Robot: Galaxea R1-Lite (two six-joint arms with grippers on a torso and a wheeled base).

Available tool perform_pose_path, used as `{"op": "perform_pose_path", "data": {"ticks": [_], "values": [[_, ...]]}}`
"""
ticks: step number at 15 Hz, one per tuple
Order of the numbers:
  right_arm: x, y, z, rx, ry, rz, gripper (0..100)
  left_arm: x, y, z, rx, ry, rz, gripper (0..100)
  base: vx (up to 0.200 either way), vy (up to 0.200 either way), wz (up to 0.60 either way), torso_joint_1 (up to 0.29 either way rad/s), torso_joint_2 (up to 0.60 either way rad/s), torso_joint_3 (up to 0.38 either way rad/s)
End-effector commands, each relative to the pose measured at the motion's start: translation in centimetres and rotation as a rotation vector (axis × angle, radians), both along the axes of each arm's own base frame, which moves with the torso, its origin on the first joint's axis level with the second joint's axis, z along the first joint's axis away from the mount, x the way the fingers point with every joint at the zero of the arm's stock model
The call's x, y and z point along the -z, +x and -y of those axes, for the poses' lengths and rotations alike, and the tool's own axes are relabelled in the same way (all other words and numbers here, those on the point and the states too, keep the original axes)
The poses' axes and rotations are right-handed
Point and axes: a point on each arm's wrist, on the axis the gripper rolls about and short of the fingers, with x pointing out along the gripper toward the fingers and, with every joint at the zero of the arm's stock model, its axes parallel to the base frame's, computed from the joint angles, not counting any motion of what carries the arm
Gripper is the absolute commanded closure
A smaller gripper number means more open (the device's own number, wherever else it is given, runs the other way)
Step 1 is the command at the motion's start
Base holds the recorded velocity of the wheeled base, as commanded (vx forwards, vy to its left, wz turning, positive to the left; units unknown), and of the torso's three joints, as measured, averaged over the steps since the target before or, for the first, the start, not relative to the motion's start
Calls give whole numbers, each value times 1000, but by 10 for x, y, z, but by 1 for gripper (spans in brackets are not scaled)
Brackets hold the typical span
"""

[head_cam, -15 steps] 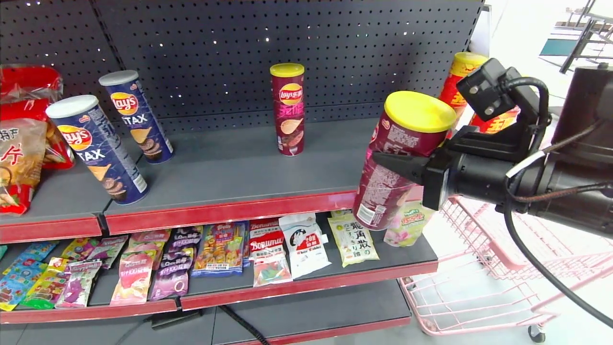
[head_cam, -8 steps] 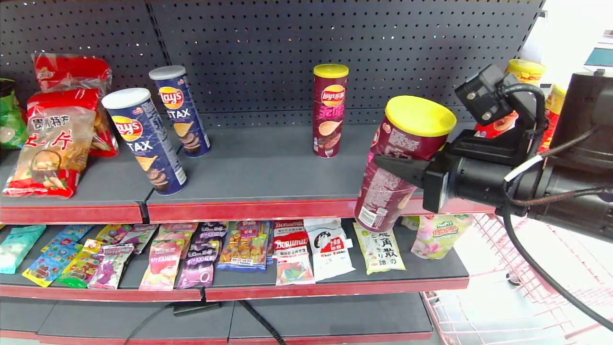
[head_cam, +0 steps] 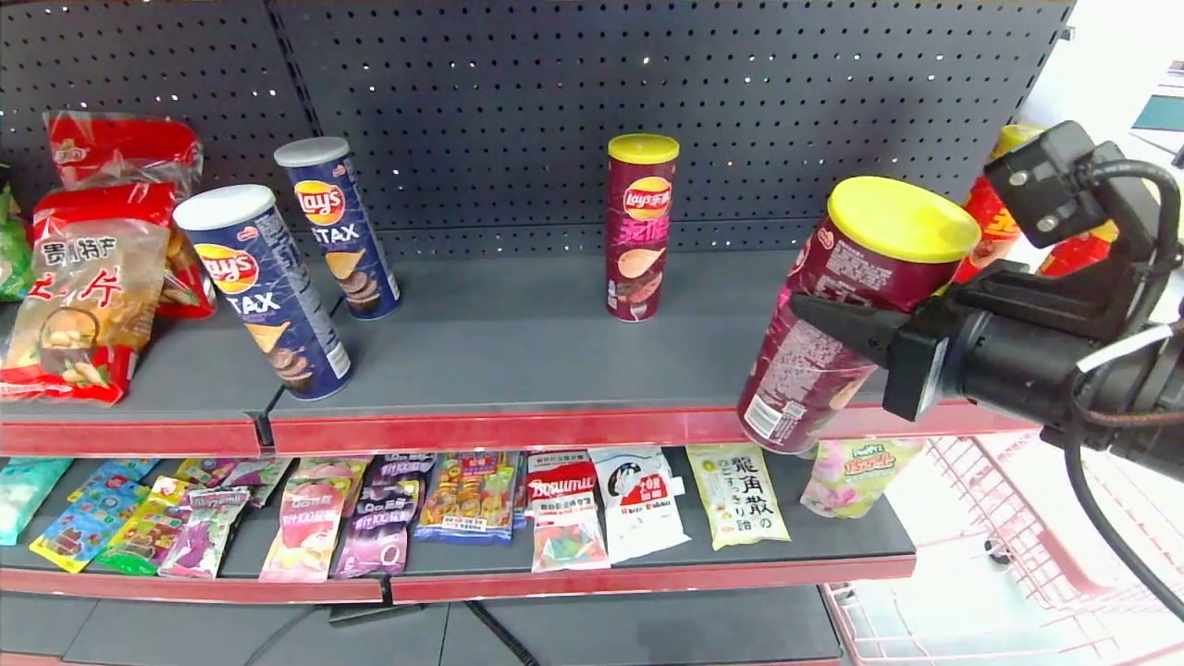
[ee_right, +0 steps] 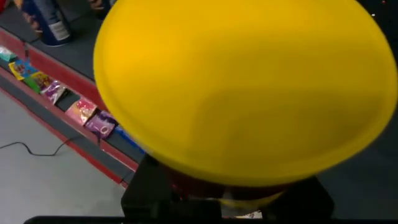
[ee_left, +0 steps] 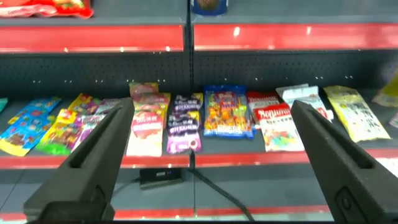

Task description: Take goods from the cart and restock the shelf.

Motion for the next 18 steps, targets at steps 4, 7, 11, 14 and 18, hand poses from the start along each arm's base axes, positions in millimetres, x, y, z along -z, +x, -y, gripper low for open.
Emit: {"op": "perform_pose_path", "data": {"ticks": [4,7,11,14,18], "values": [[-7,-4,4,-45,22,19,100,0,0,0,0,-1,0,0,200,0,0,11,0,2],[-15,-4,4,-45,36,39,100,0,0,0,0,-1,-3,0,0,0,0,0,0,0],[-17,-5,6,-39,38,47,100,0,0,0,0,0,-2,0,50,0,0,-3,2,1],[-16,-3,6,-34,35,42,100,0,0,0,0,-1,-2,0,133,0,0,-5,0,3],[-14,-2,7,-25,32,38,100,0,0,0,0,-3,-3,0,0,0,0,0,0,0]]}}
